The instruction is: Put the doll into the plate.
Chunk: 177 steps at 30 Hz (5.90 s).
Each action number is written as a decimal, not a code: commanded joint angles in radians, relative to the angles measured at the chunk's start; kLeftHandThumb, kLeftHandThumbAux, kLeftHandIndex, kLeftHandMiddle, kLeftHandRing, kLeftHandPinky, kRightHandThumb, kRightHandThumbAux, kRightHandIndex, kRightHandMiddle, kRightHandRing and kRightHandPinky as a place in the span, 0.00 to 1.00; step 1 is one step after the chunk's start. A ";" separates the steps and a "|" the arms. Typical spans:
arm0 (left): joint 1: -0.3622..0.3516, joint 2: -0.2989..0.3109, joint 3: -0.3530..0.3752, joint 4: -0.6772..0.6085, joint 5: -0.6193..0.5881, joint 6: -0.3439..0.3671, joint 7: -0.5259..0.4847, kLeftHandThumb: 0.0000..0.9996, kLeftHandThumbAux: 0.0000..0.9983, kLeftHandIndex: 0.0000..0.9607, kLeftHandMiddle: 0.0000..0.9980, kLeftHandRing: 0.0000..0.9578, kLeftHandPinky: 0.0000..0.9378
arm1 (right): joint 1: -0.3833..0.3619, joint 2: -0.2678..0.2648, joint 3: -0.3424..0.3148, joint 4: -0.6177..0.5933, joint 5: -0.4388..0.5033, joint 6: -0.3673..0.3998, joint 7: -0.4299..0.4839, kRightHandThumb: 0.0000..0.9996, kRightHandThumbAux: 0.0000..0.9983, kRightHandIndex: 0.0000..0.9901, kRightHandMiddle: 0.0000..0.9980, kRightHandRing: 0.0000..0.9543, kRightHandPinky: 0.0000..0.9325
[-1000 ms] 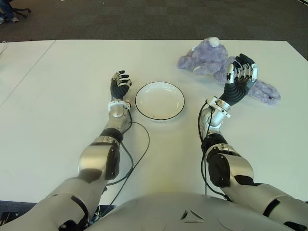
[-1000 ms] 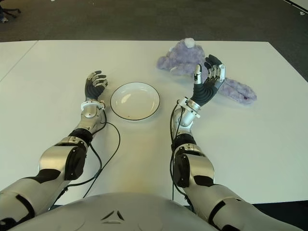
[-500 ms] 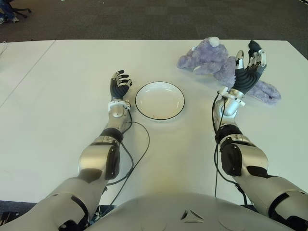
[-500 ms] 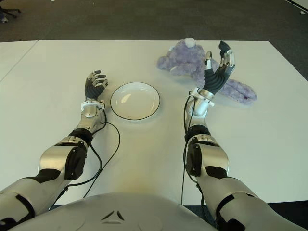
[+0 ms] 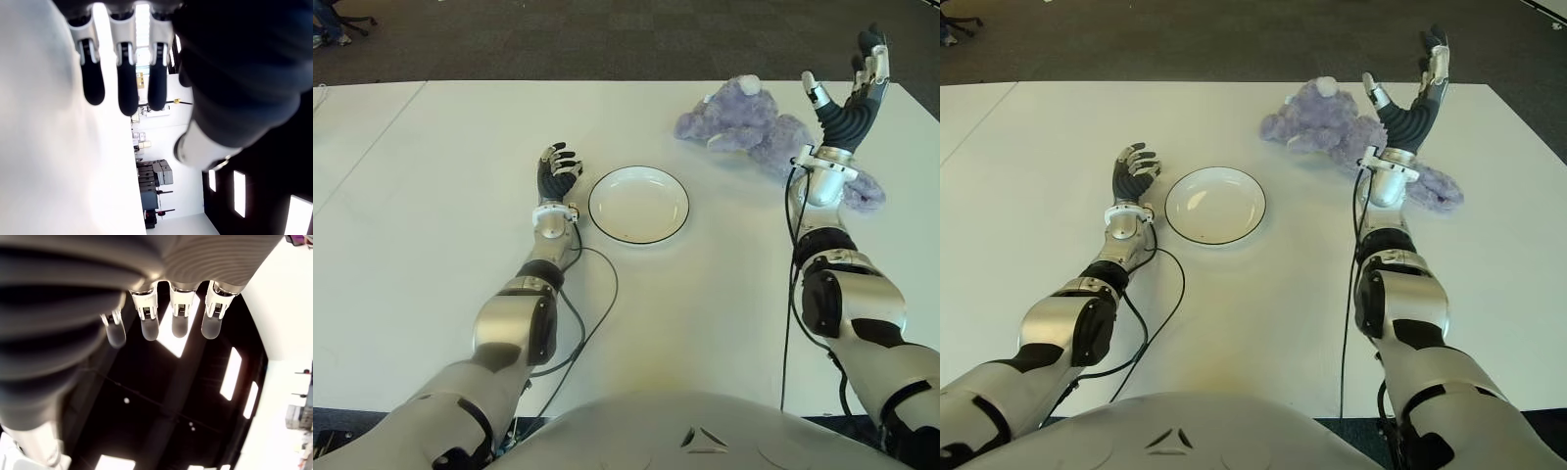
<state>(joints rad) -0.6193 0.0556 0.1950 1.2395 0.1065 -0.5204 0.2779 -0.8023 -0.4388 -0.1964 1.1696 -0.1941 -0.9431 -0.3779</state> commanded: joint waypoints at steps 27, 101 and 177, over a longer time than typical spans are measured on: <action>0.164 -0.048 0.031 0.118 -0.017 0.109 -0.009 0.41 0.91 0.26 0.36 0.38 0.37 | -0.069 -0.214 0.241 0.139 -0.154 0.482 0.371 0.23 0.71 0.15 0.01 0.00 0.00; 0.157 -0.065 0.029 0.119 -0.024 0.126 -0.006 0.34 0.93 0.22 0.35 0.39 0.41 | 0.191 -0.019 0.443 0.213 -0.285 0.584 0.257 0.41 0.78 0.26 0.05 0.01 0.02; 0.157 -0.068 0.039 0.118 -0.035 0.124 -0.026 0.28 0.89 0.20 0.32 0.38 0.42 | 0.209 -0.120 0.206 0.103 -0.091 0.241 0.268 0.70 0.72 0.44 0.84 0.89 0.87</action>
<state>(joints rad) -0.6270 0.0322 0.2261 1.2394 0.0794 -0.5075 0.2741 -0.6100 -0.5583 0.0162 1.2853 -0.3050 -0.6643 -0.1270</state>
